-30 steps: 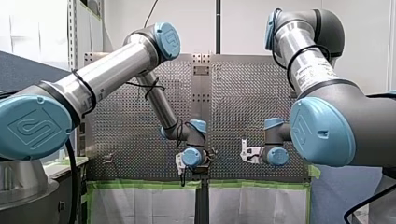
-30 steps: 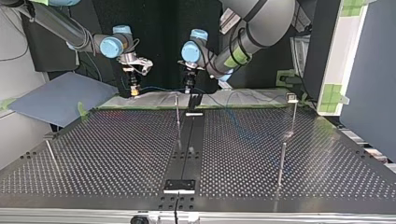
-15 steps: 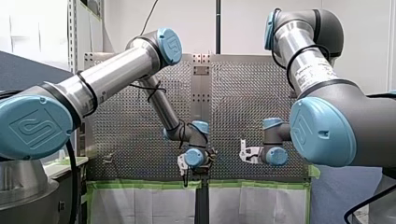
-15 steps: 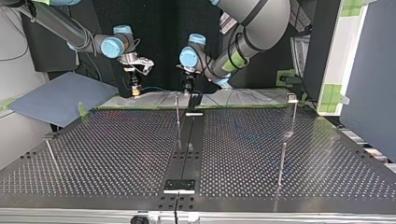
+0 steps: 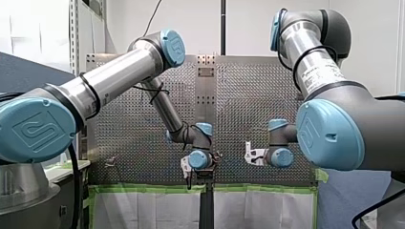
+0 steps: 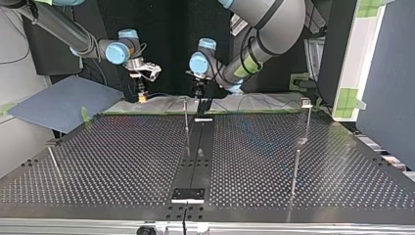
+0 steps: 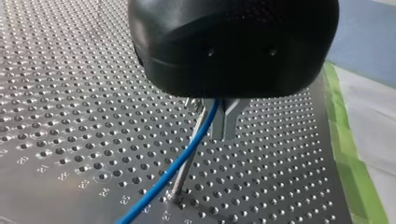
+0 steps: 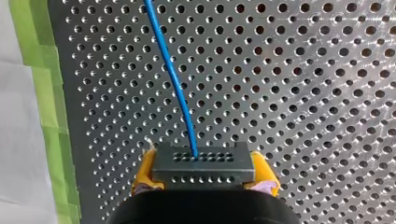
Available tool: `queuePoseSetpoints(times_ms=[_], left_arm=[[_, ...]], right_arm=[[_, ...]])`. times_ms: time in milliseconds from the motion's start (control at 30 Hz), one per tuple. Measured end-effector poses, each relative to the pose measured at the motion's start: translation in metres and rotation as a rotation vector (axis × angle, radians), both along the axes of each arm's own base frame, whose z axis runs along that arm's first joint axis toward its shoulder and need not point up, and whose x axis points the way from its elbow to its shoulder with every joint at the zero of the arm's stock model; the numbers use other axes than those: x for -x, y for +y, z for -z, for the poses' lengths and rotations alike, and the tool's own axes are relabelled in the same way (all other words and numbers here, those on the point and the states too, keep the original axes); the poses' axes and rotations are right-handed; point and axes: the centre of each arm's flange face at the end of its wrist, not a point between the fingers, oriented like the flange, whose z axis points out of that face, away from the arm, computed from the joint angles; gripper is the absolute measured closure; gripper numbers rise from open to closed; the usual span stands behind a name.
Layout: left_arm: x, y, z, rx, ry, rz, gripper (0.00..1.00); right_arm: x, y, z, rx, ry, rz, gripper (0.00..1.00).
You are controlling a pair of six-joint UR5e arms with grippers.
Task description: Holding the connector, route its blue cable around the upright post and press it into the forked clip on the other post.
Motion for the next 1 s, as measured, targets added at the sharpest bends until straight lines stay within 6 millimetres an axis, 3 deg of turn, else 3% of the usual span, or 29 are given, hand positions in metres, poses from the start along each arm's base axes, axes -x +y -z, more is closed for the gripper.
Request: queuePoseSetpoints(times_ms=[700,1000], left_arm=[[-0.025,0.008,-0.006,0.029,0.007,0.009,0.98],[-0.022,0.012,0.015,0.014,0.034,0.002,0.98]], right_arm=[[0.000,-0.015,-0.008,0.014,-0.002,0.008,1.00],[-0.001,-0.015,-0.008,0.014,0.000,0.007,1.00]])
